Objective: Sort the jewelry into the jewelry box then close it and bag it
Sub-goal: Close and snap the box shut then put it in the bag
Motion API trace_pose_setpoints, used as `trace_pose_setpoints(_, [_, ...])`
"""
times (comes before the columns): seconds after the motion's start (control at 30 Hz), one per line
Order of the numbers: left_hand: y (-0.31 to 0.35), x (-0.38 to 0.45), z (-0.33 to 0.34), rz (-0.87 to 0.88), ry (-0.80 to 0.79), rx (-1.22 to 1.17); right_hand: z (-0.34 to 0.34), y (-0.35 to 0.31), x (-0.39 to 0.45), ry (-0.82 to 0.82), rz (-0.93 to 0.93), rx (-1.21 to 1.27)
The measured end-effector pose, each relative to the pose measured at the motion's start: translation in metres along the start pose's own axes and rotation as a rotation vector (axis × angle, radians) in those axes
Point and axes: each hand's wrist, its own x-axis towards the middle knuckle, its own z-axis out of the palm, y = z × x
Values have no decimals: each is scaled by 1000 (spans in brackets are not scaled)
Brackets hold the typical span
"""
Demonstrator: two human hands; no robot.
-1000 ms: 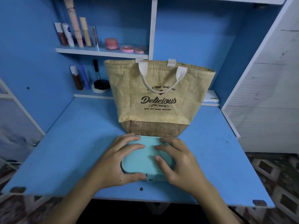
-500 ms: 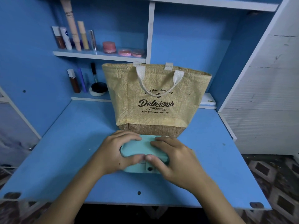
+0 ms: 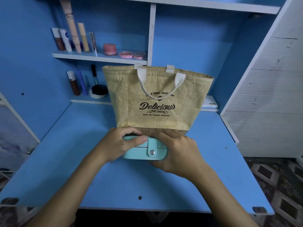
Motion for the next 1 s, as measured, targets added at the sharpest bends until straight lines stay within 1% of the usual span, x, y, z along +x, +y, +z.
trace_pose_setpoints(0.07, [-1,0,-2,42,-18,15,0,1,0,19,-10,6])
trace_pose_setpoints(0.13, [-1,2,-5,161,-15,-2,-1,1,0,34,-15,19])
trace_pose_setpoints(0.17, [1,3,-8,216,19,-19,-2,1,1,33,-14,23])
trace_pose_setpoints(0.2, [3,6,-11,265,86,-24,-3,1,1,26,-9,26])
trace_pose_setpoints(0.27, [12,14,-20,388,299,28,-5,2,0,5,3,35])
trace_pose_setpoints(0.33, [25,26,-34,502,500,144,-9,3,1,-10,10,46])
trace_pose_setpoints(0.37, [31,33,-42,542,572,207,-13,4,2,-12,9,47])
trace_pose_setpoints(0.43, [44,48,-57,597,669,310,-24,4,7,-10,0,49])
trace_pose_setpoints(0.5, [54,62,-69,626,716,379,-41,4,13,6,-14,71])
trace_pose_setpoints(0.57, [60,76,-78,624,709,441,-60,4,22,48,-34,101])
trace_pose_setpoints(0.73, [66,97,-85,488,534,564,-110,1,46,197,-92,115])
trace_pose_setpoints(0.83, [50,107,-82,434,461,673,-139,-2,61,244,-112,136])
trace_pose_setpoints(0.87, [43,109,-81,391,444,693,-148,-2,66,253,-114,152])
trace_pose_setpoints(0.93, [39,108,-76,315,438,588,-163,-1,78,284,-114,184])
trace_pose_setpoints(1.0, [46,100,-66,389,492,515,-177,-1,90,327,-116,184])
